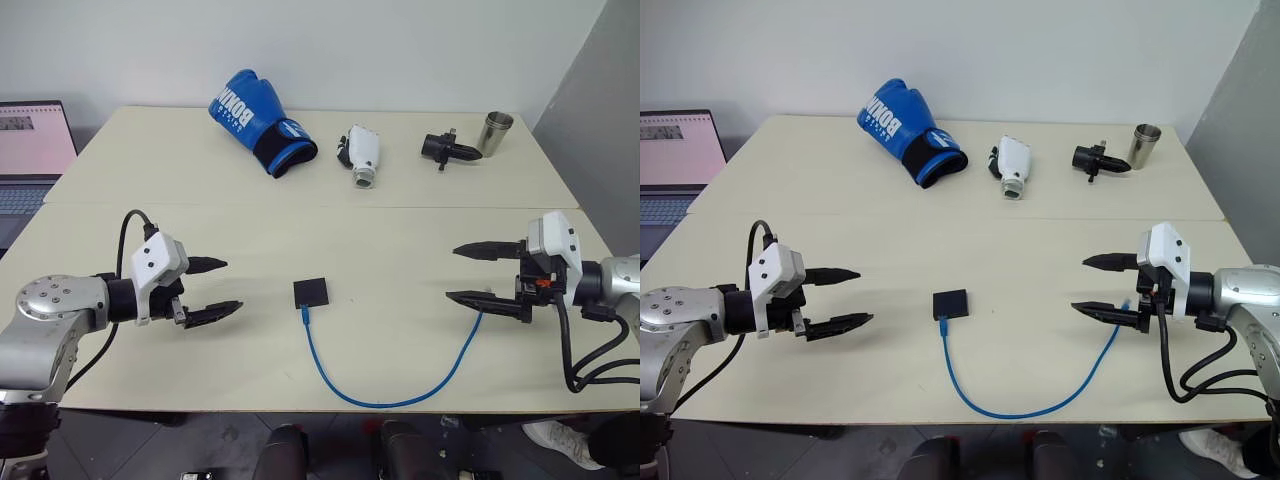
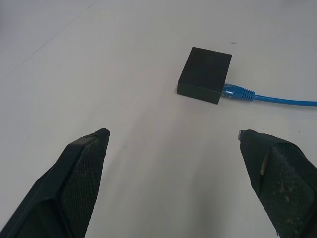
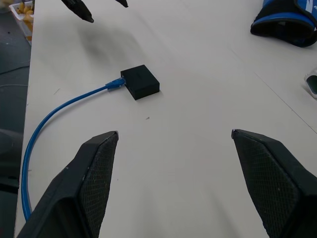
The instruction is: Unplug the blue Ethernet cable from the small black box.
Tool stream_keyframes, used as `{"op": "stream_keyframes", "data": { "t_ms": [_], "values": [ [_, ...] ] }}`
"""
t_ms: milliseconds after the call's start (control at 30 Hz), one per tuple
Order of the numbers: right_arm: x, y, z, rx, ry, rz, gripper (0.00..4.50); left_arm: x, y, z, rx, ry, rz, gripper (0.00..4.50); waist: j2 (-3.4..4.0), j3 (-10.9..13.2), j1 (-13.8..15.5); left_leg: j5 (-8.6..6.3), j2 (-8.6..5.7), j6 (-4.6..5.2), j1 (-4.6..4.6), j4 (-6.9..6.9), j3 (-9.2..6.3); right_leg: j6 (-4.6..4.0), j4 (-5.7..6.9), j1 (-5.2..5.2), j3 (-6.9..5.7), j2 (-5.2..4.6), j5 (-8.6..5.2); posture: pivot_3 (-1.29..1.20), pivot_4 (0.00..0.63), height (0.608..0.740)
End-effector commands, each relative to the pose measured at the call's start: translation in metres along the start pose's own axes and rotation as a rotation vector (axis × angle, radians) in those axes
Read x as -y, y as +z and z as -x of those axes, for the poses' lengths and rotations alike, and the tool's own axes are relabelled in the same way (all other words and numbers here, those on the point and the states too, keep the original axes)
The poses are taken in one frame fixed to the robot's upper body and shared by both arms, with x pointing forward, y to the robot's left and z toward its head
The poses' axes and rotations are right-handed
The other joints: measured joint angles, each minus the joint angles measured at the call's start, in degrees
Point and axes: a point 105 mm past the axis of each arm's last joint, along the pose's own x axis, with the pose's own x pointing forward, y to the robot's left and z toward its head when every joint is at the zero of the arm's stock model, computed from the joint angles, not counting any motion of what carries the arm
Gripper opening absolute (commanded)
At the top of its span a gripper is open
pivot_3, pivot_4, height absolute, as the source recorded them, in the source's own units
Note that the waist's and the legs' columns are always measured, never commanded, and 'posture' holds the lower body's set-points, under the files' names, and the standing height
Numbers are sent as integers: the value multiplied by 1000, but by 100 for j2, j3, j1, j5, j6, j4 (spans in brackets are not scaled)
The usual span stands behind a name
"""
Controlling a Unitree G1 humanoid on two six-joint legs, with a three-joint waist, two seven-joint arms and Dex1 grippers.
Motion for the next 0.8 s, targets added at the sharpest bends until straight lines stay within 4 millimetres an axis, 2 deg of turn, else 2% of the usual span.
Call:
{"op": "stream_keyframes", "data": {
  "t_ms": [33, 800],
  "values": [
    [-2, 10, 2, 31, 0, 29, 3892, -2, 11, 2, 37, 1, -41, 4444, 0, 0, 0, 0, 0, 0, 0, 0, 0, 0, 0, 0, 0, 0, 0, 0, 150, 740],
    [-3, 6, -1, 14, 9, 38, 3892, -3, 10, 2, 21, 7, -47, 4444, 0, 0, 0, 0, 0, 0, 0, 1, 0, 0, 1, 0, 0, 0, 0, 0, 150, 740]
  ]
}}
